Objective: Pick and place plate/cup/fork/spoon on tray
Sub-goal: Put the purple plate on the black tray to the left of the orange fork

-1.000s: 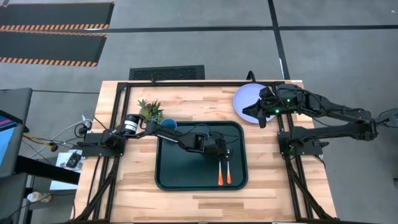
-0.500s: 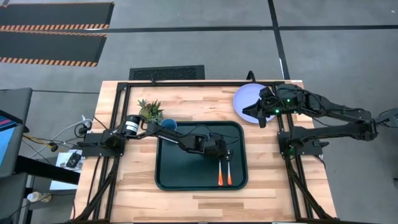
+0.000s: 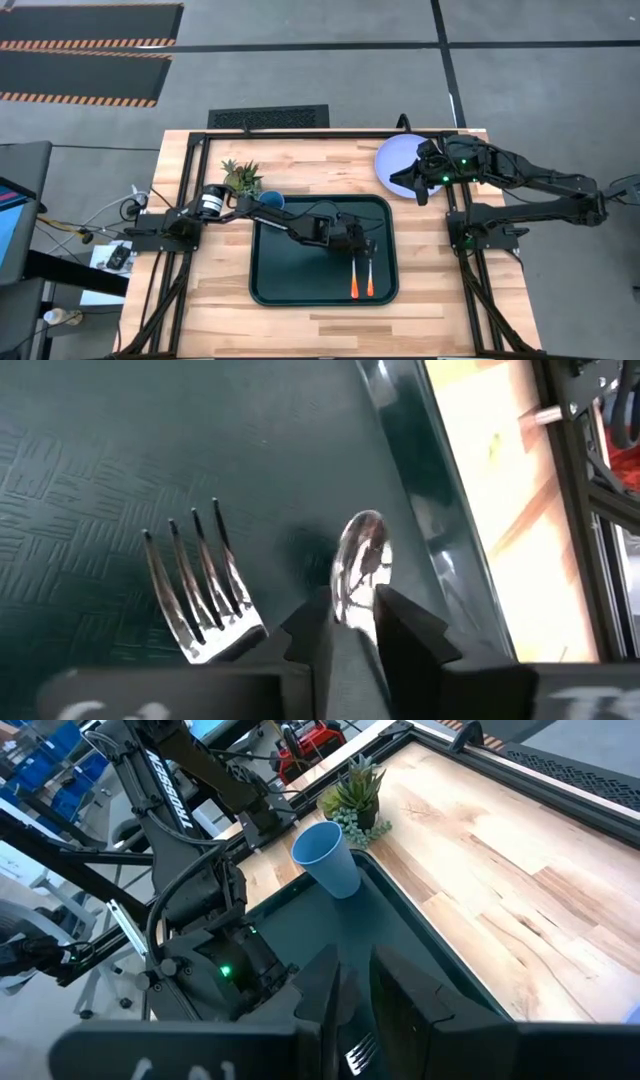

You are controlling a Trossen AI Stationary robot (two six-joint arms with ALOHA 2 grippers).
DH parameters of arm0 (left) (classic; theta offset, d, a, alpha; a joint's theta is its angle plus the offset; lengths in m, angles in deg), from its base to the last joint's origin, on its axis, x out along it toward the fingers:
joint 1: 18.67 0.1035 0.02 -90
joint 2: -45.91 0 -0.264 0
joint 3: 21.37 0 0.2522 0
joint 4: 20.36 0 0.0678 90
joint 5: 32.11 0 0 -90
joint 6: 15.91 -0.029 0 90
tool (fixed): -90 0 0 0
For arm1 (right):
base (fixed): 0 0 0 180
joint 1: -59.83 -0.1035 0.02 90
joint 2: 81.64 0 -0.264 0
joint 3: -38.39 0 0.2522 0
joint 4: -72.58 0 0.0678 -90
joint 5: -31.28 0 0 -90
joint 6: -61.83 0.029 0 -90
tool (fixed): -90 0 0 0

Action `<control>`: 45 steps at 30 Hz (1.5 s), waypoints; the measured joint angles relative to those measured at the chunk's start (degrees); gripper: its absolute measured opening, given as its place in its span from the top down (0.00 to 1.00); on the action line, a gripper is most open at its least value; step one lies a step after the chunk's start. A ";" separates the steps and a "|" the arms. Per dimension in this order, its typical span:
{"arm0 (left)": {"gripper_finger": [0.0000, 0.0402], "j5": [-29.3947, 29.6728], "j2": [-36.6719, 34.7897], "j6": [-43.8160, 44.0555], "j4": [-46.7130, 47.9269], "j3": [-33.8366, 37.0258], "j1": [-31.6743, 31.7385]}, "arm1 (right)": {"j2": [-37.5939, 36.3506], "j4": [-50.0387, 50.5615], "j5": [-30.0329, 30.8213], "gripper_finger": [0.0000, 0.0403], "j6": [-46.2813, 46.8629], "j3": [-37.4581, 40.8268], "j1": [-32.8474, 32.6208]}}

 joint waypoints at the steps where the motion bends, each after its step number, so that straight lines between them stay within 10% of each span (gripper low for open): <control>1: 0.83 -0.08 0.00 0.02 0.22 0.00 0.09 | 0.00 0.01 0.00 0.79 -0.07 0.00 0.00; 15: 0.74 -3.59 -5.90 -10.88 3.50 0.00 3.51 | -0.22 -0.01 -0.04 0.79 -1.06 0.00 0.17; 24: 0.70 5.97 -16.76 -20.50 7.69 -0.02 9.53 | -3.74 0.03 5.43 0.79 5.84 0.00 4.59; 45: 0.49 -7.78 -13.42 -22.48 1.20 -1.42 25.96 | 3.18 20.63 16.46 0.79 7.78 5.95 11.44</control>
